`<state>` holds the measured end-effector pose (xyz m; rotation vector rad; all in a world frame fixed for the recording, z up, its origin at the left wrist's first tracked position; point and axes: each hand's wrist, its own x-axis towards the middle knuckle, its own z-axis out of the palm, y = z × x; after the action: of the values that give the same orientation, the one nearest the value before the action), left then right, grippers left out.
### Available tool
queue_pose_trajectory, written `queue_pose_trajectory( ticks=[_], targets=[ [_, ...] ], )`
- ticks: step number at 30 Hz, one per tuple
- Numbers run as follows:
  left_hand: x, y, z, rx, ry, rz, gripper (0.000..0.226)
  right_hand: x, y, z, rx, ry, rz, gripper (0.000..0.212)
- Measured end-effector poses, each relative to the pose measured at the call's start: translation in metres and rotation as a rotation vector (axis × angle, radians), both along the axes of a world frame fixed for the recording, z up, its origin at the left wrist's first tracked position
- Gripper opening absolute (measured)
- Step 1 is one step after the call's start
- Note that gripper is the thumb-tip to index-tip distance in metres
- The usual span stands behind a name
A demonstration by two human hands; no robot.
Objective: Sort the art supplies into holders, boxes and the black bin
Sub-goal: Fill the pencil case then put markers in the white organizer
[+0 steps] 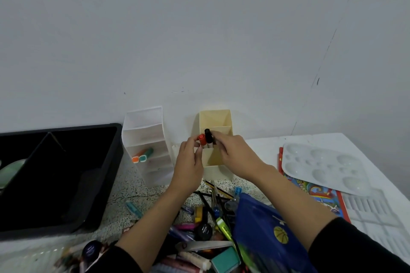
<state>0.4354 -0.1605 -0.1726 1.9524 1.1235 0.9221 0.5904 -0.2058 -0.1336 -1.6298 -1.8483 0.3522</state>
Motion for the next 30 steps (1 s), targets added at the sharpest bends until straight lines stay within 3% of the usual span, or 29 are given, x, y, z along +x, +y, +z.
queue_pose_trajectory(
  ticks=[4, 8, 12, 15, 20, 24, 30],
  targets=[
    [-0.006, -0.010, 0.002, -0.036, 0.014, -0.038, 0.041, -0.001, -0.010, 0.003, -0.026, -0.051, -0.022, 0.045],
    [-0.017, -0.022, 0.012, -0.067, 0.041, -0.029, 0.050, 0.004, -0.025, 0.004, 0.036, 0.029, -0.104, 0.043],
    [-0.033, -0.040, 0.014, -0.083, 0.051, -0.037, 0.032, 0.008, -0.052, -0.004, 0.126, 0.093, -0.168, 0.025],
    [-0.046, -0.047, 0.005, 0.027, 0.283, -0.116, 0.010, 0.007, -0.069, -0.012, 0.001, 0.024, -0.136, 0.020],
    [-0.059, -0.061, -0.010, 0.154, 0.684, -0.283, 0.029, -0.005, -0.077, -0.019, -0.289, -0.136, -0.066, 0.022],
    [-0.066, -0.071, -0.014, 0.205, 0.755, -0.281, 0.034, -0.015, -0.067, -0.022, -0.412, -0.213, -0.083, 0.023],
    [-0.075, -0.073, -0.011, 0.194, 0.757, -0.307, 0.030, -0.023, -0.052, -0.027, -0.442, -0.249, -0.157, 0.010]
  ],
)
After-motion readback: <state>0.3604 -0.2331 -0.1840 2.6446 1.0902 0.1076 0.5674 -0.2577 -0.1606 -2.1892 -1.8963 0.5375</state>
